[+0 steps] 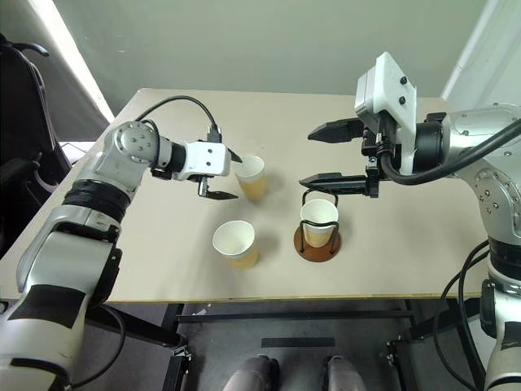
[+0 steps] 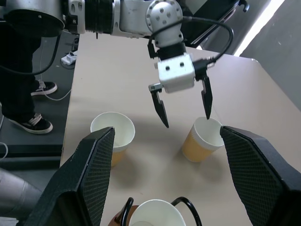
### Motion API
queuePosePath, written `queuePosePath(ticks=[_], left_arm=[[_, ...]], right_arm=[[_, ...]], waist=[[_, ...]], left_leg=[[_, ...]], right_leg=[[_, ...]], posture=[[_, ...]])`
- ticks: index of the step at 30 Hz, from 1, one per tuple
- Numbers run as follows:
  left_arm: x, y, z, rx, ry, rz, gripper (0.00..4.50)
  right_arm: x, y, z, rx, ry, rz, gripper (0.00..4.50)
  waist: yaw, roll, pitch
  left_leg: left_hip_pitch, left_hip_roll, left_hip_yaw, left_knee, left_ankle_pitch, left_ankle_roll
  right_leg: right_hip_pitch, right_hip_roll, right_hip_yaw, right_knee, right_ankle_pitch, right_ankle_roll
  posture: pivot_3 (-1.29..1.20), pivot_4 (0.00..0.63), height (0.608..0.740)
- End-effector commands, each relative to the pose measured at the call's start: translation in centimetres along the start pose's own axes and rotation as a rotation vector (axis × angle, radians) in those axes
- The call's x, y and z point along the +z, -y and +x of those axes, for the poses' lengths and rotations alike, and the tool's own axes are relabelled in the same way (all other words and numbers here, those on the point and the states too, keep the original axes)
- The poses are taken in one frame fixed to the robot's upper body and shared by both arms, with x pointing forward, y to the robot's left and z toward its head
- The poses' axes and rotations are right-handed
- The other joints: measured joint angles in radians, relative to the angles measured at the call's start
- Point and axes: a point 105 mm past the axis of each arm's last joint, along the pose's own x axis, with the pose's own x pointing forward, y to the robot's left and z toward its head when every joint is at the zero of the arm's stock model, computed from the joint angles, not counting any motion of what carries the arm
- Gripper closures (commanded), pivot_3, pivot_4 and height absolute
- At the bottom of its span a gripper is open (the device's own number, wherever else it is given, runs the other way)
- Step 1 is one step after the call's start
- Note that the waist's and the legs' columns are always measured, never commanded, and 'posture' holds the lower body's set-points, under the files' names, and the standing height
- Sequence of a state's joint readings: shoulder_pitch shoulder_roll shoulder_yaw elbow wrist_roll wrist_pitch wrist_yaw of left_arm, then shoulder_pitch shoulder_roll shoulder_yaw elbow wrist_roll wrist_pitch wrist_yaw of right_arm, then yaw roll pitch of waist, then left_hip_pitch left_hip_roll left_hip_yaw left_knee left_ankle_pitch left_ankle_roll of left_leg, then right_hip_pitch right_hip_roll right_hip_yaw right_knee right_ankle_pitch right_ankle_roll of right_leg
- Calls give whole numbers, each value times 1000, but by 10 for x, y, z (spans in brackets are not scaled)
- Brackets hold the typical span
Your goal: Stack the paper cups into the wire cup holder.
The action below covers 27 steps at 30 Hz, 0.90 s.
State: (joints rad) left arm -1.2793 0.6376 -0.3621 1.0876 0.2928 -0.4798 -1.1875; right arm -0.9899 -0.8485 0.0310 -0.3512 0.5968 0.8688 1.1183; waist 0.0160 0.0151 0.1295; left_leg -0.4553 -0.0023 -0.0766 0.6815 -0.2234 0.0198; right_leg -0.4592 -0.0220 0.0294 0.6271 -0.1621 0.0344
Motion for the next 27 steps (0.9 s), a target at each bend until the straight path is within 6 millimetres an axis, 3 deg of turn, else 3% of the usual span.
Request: queuePosePath(ticks=[1, 16, 19, 27], left_arm=[[4, -13, -3, 51, -24, 36, 0], [-8, 4, 22, 11, -79, 22, 0], [-10, 8, 27, 9, -87, 22, 629], [-8, 10, 31, -5, -85, 26, 3598]], right_arm=[[10, -1, -2, -7, 1, -46, 897], [10, -2, -2, -15, -21, -53, 897], [11, -2, -1, -17, -21, -58, 829], [1, 4, -10, -31, -26, -54, 829]], waist=[[0, 0, 0], [2, 0, 0], [2, 0, 0], [5, 0, 0]], left_leg=[[0, 0, 1, 0, 0, 0], [0, -1, 3, 0, 0, 0], [0, 0, 1, 1, 0, 0], [0, -1, 3, 1, 0, 0]], right_leg=[[0, 1, 0, 0, 0, 0], [-1, 2, 0, 0, 1, 2], [-1, 1, 0, 1, 1, 2], [-1, 2, 0, 1, 1, 2]], posture=[[0, 150, 740], [0, 150, 740], [0, 150, 740], [0, 150, 740]])
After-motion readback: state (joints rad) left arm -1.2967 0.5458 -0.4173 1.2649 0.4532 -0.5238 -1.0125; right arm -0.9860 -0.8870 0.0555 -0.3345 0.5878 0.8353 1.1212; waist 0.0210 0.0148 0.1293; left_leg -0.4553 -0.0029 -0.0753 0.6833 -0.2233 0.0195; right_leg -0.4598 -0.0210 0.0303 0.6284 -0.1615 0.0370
